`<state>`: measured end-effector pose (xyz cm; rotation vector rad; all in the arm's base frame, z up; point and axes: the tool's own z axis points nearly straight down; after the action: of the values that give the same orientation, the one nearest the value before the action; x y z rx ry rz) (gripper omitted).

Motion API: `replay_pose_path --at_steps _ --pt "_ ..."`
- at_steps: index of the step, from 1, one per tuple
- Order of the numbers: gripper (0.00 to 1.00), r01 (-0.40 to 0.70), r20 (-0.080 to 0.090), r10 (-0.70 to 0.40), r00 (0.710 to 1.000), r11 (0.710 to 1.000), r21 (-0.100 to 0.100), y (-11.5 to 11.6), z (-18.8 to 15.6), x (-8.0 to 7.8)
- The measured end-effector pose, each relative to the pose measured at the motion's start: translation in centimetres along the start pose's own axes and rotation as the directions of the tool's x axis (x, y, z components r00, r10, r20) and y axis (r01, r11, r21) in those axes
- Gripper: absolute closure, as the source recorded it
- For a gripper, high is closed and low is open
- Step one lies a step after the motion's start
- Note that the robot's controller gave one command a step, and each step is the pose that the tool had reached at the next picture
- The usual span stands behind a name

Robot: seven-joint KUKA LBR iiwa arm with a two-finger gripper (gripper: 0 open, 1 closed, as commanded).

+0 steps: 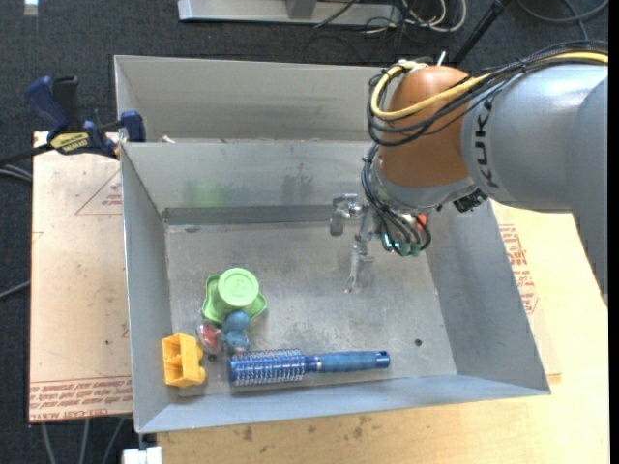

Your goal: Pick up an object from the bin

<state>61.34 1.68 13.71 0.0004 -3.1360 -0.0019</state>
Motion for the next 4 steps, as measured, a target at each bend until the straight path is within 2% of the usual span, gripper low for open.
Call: replay_pose_path --at_steps 1,2,3,4 --pt "0.0 0.165 0.003 -0.165 0.986 0.986 0.004 -11.5 2.1 4.5" --pt "0.0 0.424 0.011 -0.424 0.906 0.906 0.002 0.1 3.5 -0.5" --pt "0.0 0.19 0.011 -0.19 0.982 0.982 0.0 2.7 0.2 -0.1" --pt "0.0 0.208 -0.001 -0.208 0.978 0.978 0.0 1.6 0.9 13.7"
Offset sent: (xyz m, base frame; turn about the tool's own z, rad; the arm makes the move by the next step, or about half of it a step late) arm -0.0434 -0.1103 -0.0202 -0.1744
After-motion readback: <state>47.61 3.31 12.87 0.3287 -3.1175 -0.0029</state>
